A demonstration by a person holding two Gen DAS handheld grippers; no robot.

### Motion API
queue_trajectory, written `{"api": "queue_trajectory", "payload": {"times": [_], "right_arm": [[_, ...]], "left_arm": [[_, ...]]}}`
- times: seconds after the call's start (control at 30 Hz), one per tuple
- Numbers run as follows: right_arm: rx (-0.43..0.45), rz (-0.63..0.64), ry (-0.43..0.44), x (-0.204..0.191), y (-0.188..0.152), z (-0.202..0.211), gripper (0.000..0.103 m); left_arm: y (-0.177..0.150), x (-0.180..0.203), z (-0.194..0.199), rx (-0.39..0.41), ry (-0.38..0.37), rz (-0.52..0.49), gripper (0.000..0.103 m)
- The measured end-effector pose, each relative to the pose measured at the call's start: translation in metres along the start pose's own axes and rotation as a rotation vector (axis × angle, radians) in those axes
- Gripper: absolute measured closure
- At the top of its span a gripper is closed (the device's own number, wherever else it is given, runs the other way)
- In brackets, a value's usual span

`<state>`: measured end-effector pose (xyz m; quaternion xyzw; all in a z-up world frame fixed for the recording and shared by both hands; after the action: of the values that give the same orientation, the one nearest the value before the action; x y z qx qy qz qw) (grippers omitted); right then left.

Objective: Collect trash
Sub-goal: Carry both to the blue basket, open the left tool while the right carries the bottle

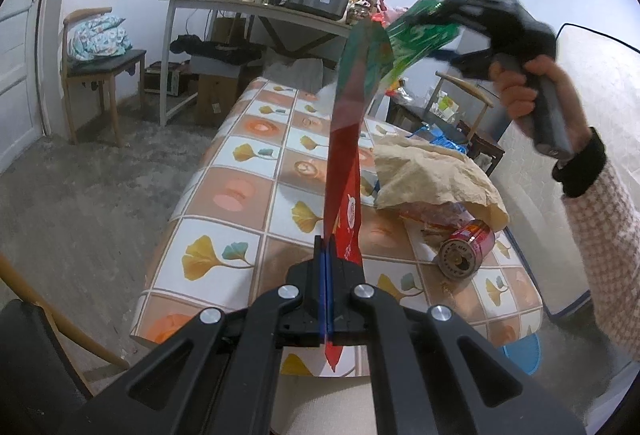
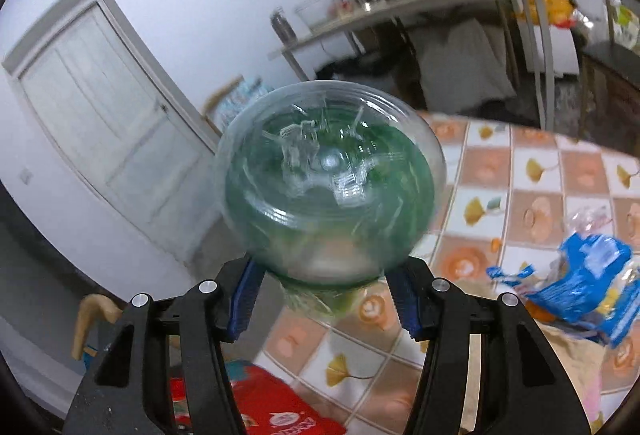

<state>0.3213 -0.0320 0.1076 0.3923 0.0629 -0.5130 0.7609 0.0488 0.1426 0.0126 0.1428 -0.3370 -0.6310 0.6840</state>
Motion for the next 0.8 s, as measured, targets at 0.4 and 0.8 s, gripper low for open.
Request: {"api": "queue_trajectory", "payload": {"times": [0.4, 0.8], "right_arm": [[0.312, 0.027, 0.045, 0.009, -0.058, 0.187, 0.049], [0.510, -0.265, -0.317, 0.102, -0.234, 0.336, 0.049]], "left_arm": [[0.012, 0.048, 0.024, 0.048, -0.012, -0.069, 0.103], [0.062, 0.205, 0.008, 0.017, -0.326, -0.369, 0.103]]}}
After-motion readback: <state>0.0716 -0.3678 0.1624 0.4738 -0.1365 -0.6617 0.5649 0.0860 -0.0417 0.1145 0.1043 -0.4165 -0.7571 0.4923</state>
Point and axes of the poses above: each gripper's, at about its wrist camera, not at the fingertips, and z roughly against the way its jaws point, x to its right, y to its top, the point moved 3 cm from there along -z, roughly the way its jaws point, and after that the axes turned 13 degrees about -x, right-handed, at the moved point
